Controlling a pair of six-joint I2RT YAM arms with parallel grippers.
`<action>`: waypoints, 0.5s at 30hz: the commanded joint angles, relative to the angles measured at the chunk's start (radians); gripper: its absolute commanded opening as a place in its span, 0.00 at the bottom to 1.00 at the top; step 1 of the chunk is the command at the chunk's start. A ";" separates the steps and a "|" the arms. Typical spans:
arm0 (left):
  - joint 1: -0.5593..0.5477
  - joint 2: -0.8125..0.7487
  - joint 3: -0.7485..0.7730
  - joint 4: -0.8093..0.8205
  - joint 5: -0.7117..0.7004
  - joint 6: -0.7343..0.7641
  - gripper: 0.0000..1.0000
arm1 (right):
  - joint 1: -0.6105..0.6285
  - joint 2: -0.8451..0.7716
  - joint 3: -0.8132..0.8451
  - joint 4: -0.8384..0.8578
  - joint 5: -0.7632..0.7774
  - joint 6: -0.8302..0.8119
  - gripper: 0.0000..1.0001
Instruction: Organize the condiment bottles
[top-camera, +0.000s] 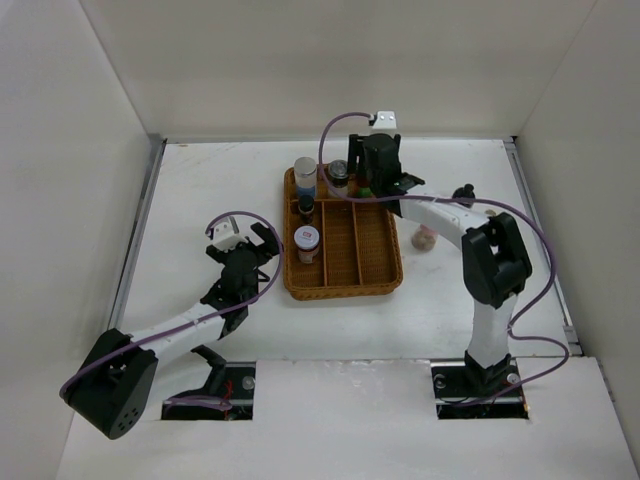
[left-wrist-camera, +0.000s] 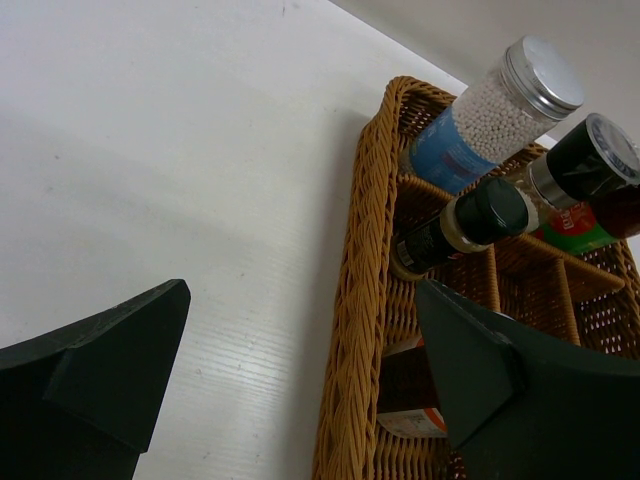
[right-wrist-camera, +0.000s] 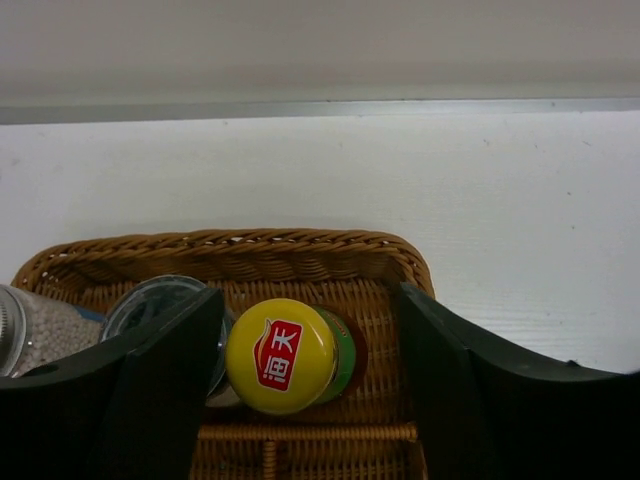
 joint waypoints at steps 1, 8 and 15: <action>0.004 -0.012 0.012 0.047 0.010 -0.010 1.00 | 0.004 -0.096 0.006 0.060 0.008 0.011 0.78; 0.004 -0.011 0.012 0.047 0.010 -0.010 1.00 | 0.007 -0.292 -0.102 0.063 0.018 0.016 0.88; 0.003 -0.012 0.010 0.047 0.013 -0.013 1.00 | -0.021 -0.586 -0.530 0.064 0.151 0.155 0.31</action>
